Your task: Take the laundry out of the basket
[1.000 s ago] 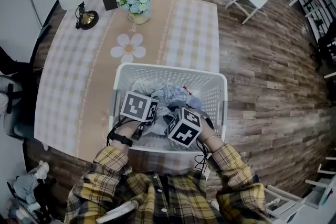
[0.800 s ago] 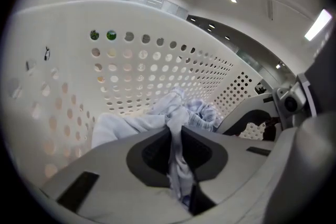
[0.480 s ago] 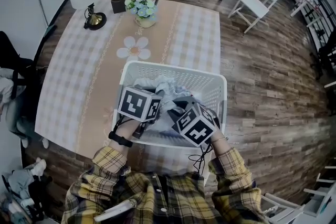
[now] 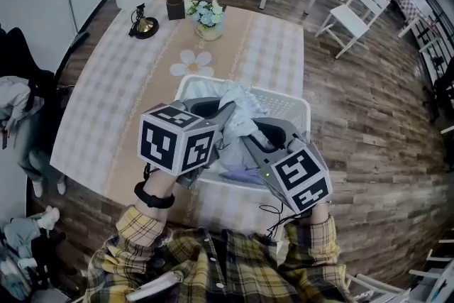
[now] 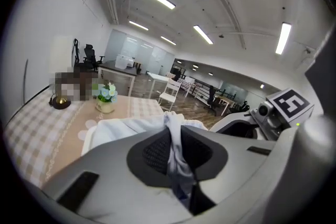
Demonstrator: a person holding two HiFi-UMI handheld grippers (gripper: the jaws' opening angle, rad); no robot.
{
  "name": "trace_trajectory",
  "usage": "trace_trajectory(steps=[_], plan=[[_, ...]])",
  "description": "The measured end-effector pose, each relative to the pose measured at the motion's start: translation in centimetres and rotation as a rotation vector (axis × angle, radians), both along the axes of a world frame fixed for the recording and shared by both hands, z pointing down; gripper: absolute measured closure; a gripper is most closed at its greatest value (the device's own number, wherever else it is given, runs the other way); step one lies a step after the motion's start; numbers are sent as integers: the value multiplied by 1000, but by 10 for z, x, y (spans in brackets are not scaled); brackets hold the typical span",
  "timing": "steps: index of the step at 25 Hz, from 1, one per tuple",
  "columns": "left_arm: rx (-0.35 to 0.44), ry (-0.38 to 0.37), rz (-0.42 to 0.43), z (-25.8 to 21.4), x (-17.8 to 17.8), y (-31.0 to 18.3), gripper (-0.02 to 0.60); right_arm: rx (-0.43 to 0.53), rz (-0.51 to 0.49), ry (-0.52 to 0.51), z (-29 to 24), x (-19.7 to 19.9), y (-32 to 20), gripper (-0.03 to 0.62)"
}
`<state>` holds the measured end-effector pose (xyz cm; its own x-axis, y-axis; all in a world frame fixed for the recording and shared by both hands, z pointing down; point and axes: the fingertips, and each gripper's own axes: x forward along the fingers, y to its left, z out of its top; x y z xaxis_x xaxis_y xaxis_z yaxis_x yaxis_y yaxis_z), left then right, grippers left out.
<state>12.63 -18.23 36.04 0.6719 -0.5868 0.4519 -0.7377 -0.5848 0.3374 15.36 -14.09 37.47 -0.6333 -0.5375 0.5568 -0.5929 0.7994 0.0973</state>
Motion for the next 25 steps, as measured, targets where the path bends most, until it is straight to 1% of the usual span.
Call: trace_trajectory(steps=[3, 7, 10, 13, 17, 21, 25], plan=[[50, 45, -9, -28, -8, 8, 525, 54, 22, -52, -28, -5, 4, 479], [101, 81, -13, -53, -24, 17, 525, 103, 42, -95, -51, -19, 13, 479], [137, 99, -19, -68, -45, 25, 525, 135, 42, -110, -67, -40, 21, 479], [152, 118, -21, -80, -73, 30, 525, 159, 40, -115, -80, -67, 25, 479], [157, 133, -29, -88, -125, 32, 525, 127, 44, -100, -86, -118, 28, 479], [148, 142, -45, -91, -184, 29, 525, 123, 39, -98, -89, -177, 26, 479], [143, 133, -70, -90, -246, 24, 525, 109, 18, -105, -89, -237, 21, 479]])
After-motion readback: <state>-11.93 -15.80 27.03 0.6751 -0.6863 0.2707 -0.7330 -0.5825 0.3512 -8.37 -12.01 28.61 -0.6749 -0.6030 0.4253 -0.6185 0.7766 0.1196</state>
